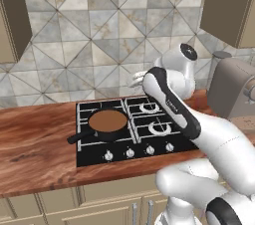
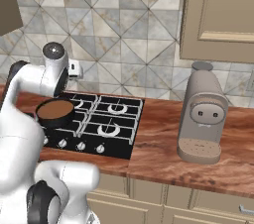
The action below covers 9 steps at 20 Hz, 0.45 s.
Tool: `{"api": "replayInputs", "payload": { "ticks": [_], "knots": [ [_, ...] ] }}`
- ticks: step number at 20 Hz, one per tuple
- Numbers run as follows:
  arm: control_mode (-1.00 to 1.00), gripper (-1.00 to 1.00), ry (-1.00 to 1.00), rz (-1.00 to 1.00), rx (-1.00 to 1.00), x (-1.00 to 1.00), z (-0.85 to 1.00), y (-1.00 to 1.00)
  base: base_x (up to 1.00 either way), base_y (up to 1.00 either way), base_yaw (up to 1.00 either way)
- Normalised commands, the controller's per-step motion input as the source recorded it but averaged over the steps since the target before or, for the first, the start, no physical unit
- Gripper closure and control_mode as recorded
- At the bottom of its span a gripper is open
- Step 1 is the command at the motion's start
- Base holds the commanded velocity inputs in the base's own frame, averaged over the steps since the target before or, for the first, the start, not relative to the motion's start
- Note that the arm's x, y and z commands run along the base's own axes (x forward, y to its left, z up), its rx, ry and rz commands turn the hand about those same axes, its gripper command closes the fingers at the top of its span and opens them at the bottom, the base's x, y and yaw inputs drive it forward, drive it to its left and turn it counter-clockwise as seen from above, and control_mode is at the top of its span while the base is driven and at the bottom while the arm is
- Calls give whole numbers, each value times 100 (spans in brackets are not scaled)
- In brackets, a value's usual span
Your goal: Pick up the sugar cube(s) and place them in the saucepan with hot chocolate.
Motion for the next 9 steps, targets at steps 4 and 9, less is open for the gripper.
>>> {"api": "replayInputs", "payload": {
  "ticks": [4, 9],
  "knots": [
    [-100, -100, -23, 0, 7, -100, 0, -13, 0, 0, 0],
    [-100, -100, -14, 0, 2, -96, 1, -1, 0, 0, 0]
  ]
}}
